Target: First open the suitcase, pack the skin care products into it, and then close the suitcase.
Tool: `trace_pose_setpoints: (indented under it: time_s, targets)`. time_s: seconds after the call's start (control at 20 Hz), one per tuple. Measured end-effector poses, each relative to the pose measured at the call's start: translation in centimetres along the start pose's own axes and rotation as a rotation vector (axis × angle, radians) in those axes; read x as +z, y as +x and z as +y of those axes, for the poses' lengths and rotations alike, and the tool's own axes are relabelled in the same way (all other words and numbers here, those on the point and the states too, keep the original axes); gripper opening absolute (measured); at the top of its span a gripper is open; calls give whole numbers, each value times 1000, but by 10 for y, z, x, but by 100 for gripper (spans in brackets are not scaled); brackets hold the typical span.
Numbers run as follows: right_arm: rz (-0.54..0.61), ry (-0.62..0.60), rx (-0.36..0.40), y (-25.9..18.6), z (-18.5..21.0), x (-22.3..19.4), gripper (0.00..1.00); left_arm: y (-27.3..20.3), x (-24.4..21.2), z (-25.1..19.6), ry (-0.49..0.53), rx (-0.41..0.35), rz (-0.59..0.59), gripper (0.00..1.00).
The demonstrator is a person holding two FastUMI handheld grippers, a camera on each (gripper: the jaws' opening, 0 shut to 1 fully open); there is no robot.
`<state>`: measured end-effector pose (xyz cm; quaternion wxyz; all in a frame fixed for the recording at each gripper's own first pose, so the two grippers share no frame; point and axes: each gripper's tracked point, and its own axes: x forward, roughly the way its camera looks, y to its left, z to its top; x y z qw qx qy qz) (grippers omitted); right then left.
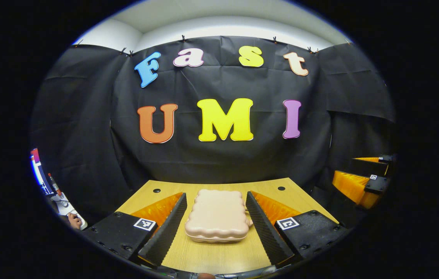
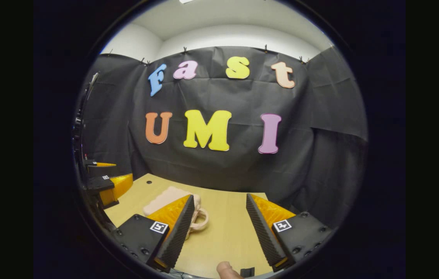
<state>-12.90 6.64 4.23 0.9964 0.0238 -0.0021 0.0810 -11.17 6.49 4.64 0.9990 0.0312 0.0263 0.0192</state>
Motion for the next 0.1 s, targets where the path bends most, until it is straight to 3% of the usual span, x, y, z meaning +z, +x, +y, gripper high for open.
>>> trace_pose_setpoints:
  time_s: [0.1]
  targets:
    - [-13, -25, 15, -2, 13, 2, 77, -5, 1, 4, 17, -8, -13, 97]
